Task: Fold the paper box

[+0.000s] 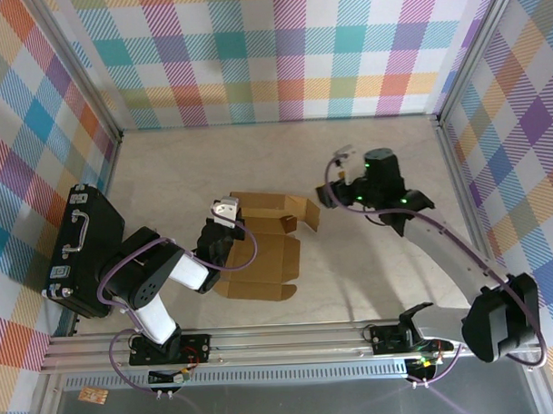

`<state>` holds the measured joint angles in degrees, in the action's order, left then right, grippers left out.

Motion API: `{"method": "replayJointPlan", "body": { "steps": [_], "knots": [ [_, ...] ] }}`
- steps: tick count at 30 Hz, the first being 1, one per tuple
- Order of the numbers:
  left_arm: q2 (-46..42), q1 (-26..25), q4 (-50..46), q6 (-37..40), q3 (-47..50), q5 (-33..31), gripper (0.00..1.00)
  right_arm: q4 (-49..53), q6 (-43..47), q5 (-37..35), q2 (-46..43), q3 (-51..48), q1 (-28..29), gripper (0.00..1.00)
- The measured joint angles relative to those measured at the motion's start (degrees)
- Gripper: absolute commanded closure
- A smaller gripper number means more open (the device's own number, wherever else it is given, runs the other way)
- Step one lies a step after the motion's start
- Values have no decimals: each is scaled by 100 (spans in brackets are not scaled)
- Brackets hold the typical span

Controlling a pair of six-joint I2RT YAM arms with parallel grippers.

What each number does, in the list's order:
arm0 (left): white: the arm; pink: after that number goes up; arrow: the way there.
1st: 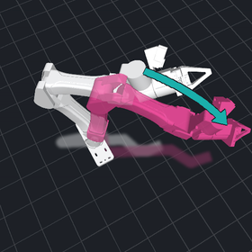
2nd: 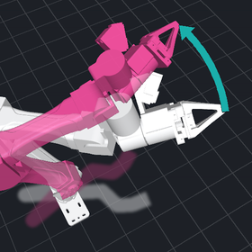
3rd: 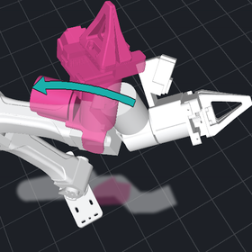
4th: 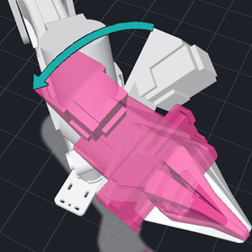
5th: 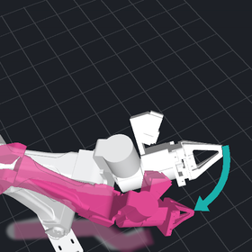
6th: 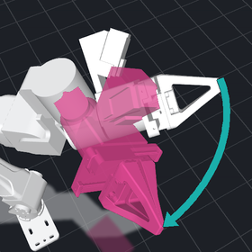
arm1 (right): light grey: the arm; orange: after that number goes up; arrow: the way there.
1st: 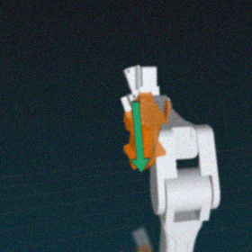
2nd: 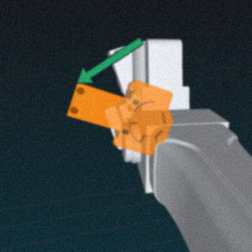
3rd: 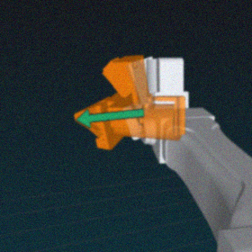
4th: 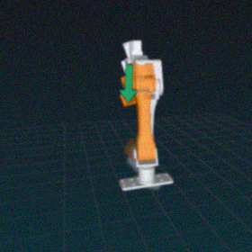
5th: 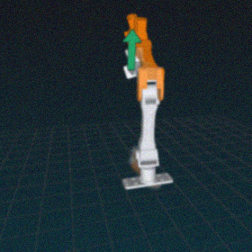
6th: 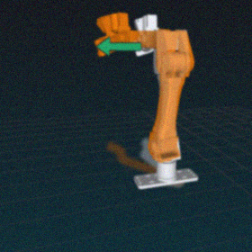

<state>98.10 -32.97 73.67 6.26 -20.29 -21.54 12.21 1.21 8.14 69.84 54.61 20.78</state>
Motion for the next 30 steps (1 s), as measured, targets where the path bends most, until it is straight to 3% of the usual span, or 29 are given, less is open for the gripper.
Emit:
{"method": "replayJointPlan", "body": {
  "steps": [5, 9, 16, 21, 30],
  "knots": [
    [0, 0, 0, 0, 0, 0, 100, -162, -520, -219, 514, -199, -490, 44],
    [0, 0, 0, 0, 0, 0, 100, -127, -627, 63, 1364, -44, -420, 53],
    [0, 0, 0, 0, 0, 0, 100, -70, -330, 527, 1989, -28, 190, 58],
    [0, 9, 0, -42, 0, -48, 100, -319, 20, 778, 2002, -66, 737, 58],
    [0, 0, -7, -44, 0, -33, 100, -734, 501, 1123, 2352, -66, 1008, 54]
  ]
}}
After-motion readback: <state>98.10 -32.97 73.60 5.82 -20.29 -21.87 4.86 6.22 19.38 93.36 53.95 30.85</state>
